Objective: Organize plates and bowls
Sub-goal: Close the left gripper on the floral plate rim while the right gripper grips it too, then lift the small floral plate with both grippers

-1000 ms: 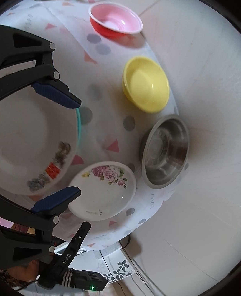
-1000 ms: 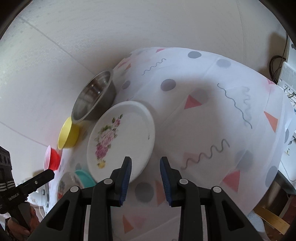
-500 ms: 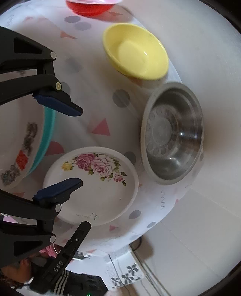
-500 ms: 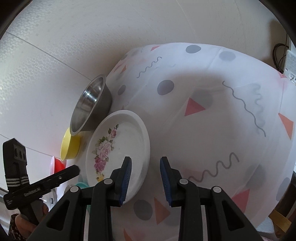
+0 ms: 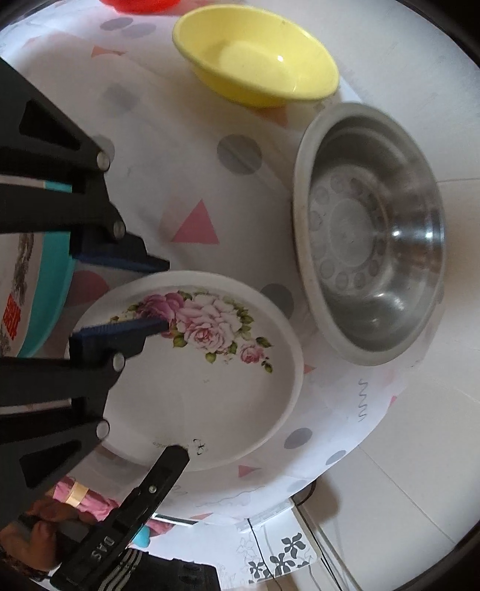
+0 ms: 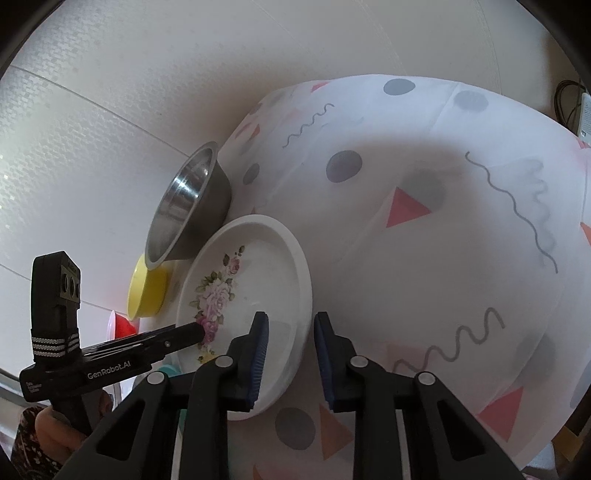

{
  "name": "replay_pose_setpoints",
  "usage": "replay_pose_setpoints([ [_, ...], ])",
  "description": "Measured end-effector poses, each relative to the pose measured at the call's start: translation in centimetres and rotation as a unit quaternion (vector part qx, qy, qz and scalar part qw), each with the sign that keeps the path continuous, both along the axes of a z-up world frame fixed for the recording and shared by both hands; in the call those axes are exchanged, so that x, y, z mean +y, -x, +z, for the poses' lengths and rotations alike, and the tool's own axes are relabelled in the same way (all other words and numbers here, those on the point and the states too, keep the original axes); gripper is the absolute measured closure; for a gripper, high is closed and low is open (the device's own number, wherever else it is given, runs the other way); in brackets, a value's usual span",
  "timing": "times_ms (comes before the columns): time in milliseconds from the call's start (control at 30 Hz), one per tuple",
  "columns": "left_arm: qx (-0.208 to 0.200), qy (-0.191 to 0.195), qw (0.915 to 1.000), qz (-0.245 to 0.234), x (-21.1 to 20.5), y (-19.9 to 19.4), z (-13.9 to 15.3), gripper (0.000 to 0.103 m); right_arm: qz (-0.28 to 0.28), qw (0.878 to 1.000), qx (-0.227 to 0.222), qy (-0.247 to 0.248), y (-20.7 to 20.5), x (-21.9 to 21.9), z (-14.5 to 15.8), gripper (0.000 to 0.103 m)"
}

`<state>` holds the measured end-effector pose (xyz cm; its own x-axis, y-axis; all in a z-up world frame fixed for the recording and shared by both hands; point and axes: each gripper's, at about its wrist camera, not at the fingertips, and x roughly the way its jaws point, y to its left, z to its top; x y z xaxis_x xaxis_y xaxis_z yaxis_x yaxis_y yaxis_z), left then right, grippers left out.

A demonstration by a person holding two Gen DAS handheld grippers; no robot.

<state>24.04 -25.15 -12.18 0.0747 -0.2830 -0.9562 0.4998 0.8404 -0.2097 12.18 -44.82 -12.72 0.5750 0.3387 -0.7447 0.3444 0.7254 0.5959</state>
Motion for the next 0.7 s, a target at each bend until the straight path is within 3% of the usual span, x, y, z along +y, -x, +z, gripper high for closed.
replay_pose_setpoints([
  [200, -0.012, -0.015, 0.9997, -0.016, -1.0, 0.5, -0.2, 0.081, -0.004, 1.000, 0.007, 0.003, 0.1, 0.1, -0.3, 0.090],
  [333, -0.006, -0.008, 0.9995, -0.030, -1.6, 1.1, -0.4, 0.081, 0.001, 1.000, 0.009, 0.027, 0.5, -0.3, 0.3, 0.090],
  [600, -0.001, -0.002, 0.9999, -0.015, -2.0, -0.2, -1.0, 0.080, -0.002, 1.000, 0.000, 0.028, 0.4, -1.2, 0.5, 0.091],
  [700, -0.009, -0.009, 0.9997, -0.022, -2.6, -0.5, -0.8, 0.079, -0.009, 1.000, 0.001, 0.007, 0.1, -1.3, -0.1, 0.091],
])
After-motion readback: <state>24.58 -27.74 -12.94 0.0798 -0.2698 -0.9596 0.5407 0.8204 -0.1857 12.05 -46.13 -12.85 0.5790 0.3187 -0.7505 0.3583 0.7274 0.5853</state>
